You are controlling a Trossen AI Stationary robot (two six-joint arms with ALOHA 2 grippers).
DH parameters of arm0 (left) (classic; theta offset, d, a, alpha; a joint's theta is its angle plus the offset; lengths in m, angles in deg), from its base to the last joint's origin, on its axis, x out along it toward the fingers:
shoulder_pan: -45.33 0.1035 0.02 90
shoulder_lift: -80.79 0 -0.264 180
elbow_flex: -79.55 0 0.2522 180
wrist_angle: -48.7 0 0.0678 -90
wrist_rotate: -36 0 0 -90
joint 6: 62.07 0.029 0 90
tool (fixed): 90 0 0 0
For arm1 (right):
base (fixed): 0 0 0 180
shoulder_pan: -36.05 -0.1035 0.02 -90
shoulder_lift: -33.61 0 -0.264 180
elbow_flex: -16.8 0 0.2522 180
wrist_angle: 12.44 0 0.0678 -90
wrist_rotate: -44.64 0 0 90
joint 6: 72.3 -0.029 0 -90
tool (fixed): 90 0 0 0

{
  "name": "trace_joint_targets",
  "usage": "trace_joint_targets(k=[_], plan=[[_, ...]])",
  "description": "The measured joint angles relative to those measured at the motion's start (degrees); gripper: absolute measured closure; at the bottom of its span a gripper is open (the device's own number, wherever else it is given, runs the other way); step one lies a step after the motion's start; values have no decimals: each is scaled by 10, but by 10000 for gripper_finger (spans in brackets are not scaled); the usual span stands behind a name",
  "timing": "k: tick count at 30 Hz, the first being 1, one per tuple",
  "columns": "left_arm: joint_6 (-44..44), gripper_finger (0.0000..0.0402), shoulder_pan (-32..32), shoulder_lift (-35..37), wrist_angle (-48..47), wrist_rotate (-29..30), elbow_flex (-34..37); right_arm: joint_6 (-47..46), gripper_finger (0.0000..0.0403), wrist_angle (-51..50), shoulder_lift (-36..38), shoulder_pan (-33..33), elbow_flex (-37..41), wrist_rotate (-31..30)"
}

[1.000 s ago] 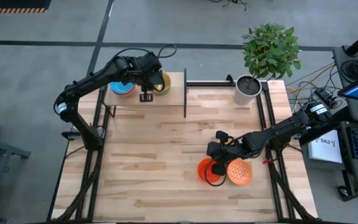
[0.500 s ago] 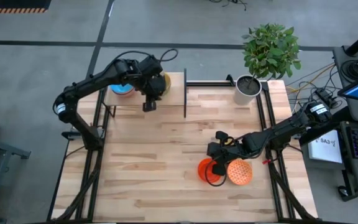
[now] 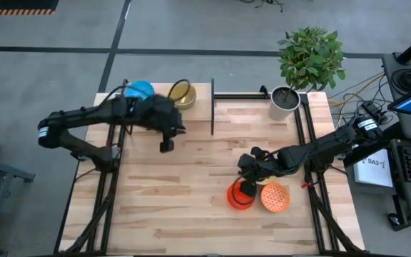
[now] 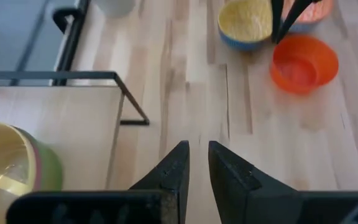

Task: Place and stack bowls onto a shelf
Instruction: Stack the yellow bowl on top of the light blue bowl on the shelf

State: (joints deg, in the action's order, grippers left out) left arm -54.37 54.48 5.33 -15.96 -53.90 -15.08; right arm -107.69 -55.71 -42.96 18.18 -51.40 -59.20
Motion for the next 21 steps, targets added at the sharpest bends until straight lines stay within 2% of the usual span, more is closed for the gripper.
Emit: trace_joint_targets(k=[2, 8, 14, 21], plan=[[-14, 361, -26, 27, 41, 23, 38, -34, 394, -31, 0, 5, -15, 25], [-16, 361, -70, 69, 152, 28, 131, -109, 386, -117, 1, 7, -40, 93], [-22, 361, -72, 68, 215, 31, 172, -208, 332, -170, 1, 7, -40, 85], [7, 361, -72, 45, 245, 60, 176, -252, 259, -165, -23, 7, -39, 46]])
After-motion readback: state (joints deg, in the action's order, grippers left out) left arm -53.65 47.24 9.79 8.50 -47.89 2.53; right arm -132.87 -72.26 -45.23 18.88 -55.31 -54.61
